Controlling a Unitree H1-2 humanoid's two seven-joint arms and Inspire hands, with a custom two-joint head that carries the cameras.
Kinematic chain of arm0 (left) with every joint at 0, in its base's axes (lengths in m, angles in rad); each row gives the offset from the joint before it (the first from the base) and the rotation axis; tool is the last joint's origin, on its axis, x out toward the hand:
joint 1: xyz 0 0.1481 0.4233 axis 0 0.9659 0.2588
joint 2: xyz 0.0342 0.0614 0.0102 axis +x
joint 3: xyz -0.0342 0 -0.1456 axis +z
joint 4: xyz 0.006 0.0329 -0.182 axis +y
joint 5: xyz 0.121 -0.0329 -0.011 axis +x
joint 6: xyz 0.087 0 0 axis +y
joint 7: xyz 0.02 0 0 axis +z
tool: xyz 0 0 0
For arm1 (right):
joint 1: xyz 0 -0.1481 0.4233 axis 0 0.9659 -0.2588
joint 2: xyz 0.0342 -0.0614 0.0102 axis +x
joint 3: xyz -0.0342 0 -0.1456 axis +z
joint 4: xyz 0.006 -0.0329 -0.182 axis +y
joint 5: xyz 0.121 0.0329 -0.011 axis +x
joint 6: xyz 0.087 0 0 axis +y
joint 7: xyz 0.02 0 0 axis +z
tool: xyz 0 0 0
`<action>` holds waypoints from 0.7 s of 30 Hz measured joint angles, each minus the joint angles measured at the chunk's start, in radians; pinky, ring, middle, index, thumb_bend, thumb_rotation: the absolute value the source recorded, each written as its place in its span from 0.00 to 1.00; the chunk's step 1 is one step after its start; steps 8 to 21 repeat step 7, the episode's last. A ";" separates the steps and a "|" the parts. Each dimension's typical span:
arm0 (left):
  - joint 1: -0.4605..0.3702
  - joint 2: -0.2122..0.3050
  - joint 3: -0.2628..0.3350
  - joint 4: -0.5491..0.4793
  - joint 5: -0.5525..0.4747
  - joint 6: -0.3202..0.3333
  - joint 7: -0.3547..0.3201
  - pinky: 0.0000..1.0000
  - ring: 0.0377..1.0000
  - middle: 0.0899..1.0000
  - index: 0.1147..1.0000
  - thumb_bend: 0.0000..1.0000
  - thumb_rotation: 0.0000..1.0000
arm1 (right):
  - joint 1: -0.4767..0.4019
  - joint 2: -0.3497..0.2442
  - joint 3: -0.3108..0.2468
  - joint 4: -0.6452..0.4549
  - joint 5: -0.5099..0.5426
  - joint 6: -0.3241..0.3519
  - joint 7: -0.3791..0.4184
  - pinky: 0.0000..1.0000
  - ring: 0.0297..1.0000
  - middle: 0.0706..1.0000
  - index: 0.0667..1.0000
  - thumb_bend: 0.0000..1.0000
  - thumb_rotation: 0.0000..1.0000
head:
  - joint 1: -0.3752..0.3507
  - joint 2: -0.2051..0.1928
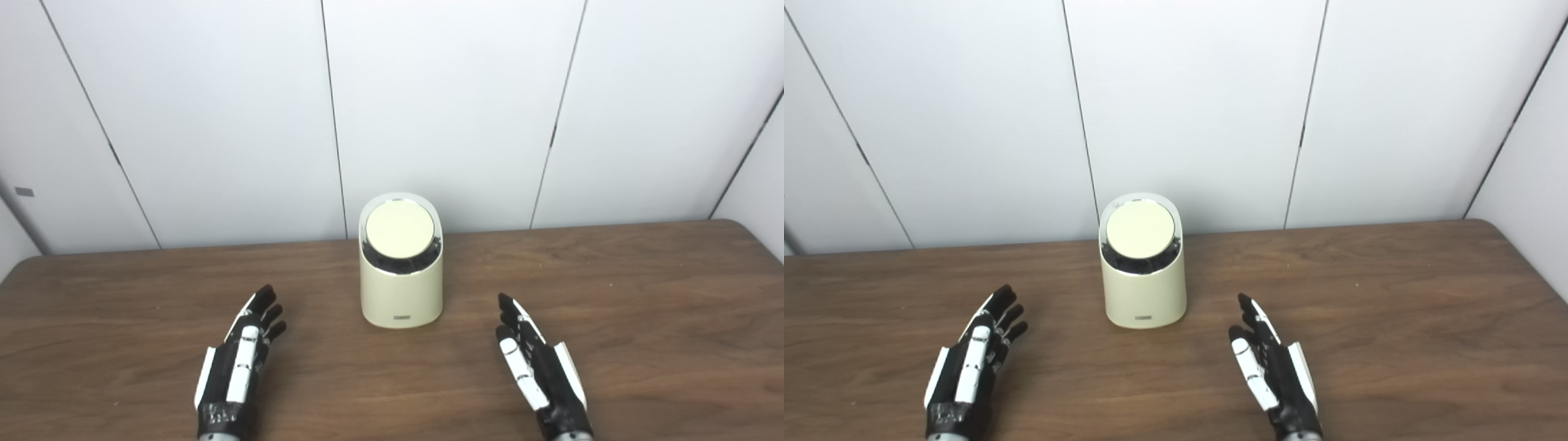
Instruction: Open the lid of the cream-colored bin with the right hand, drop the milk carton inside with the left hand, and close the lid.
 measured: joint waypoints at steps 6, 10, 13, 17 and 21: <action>0.035 -0.001 0.000 -0.050 0.000 0.035 0.003 0.89 0.92 0.93 0.92 0.28 0.79 | 0.000 0.010 -0.007 -0.032 -0.007 0.056 -0.004 0.87 0.93 0.92 0.91 0.13 0.88 | 0.000 0.008; 0.039 -0.001 0.000 -0.059 0.000 0.038 0.004 0.89 0.92 0.93 0.92 0.28 0.79 | -0.001 0.012 -0.008 -0.032 -0.007 0.060 -0.004 0.87 0.92 0.92 0.90 0.13 0.88 | 0.000 0.008; 0.039 -0.001 0.000 -0.059 0.000 0.038 0.004 0.89 0.92 0.93 0.92 0.28 0.79 | -0.001 0.012 -0.008 -0.032 -0.007 0.060 -0.004 0.87 0.92 0.92 0.90 0.13 0.88 | 0.000 0.008; 0.039 -0.001 0.000 -0.059 0.000 0.038 0.004 0.89 0.92 0.93 0.92 0.28 0.79 | -0.001 0.012 -0.008 -0.032 -0.007 0.060 -0.004 0.87 0.92 0.92 0.90 0.13 0.88 | 0.000 0.008; 0.039 -0.001 0.000 -0.059 0.000 0.038 0.004 0.89 0.92 0.93 0.92 0.28 0.79 | -0.001 0.012 -0.008 -0.032 -0.007 0.060 -0.004 0.87 0.92 0.92 0.90 0.13 0.88 | 0.000 0.008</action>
